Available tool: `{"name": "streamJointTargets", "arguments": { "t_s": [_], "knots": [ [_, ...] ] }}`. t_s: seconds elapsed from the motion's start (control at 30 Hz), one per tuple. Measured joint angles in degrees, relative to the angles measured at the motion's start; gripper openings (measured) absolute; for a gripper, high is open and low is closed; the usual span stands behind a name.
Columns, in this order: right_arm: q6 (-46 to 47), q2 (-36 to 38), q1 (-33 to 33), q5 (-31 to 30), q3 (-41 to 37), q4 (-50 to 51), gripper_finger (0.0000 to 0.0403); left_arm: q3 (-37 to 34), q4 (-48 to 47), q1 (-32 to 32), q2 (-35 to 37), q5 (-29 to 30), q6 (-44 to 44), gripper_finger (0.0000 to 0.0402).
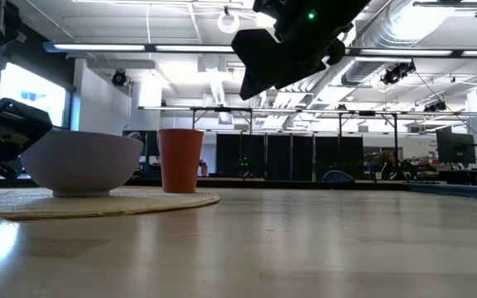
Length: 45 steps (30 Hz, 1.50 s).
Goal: Pick & Place Utensil
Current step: Put the orange straw in the orange cup
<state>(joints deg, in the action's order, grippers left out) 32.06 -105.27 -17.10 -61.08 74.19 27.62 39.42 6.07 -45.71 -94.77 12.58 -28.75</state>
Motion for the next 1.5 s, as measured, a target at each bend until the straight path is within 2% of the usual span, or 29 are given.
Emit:
{"name": "streamJointTargets", "arguments": {
  "t_s": [0.13,0.37,0.5,0.67,1.07,1.3,1.5],
  "knots": [
    [0.0,0.0,0.0,0.0,0.0,0.0,0.0385,0.0,-1.4,0.0,0.0,0.4,-0.2,0.0042],
    [0.0,0.0,0.6,0.7,0.0,0.0,0.0385,0.1,-1.8,0.0,0.1,1.3,1.4,0.0114],
    [0.0,0.0,0.6,1.5,0.0,0.0,0.0385,0.1,-1.8,0.0,-0.3,1.3,1.5,0.0122],
    [-0.1,0.0,0.6,1.4,0.0,0.0,0.0385,0.1,-1.9,-0.1,-0.6,3.0,3.3,0.0104],
    [-0.1,0.0,0.6,1.5,0.0,0.0,0.0385,0.2,-2.7,0.0,-0.6,3.9,5.0,0.0008],
    [-0.1,0.1,0.5,1.5,0.0,0.1,0.0385,-0.1,-2.7,0.0,1.1,4.8,7.9,0.0008],
    [-0.6,0.2,-0.4,0.7,0.0,0.0,0.0385,0.0,-1.9,0.0,8.7,5.1,9.6,0.0007]
  ]
}}
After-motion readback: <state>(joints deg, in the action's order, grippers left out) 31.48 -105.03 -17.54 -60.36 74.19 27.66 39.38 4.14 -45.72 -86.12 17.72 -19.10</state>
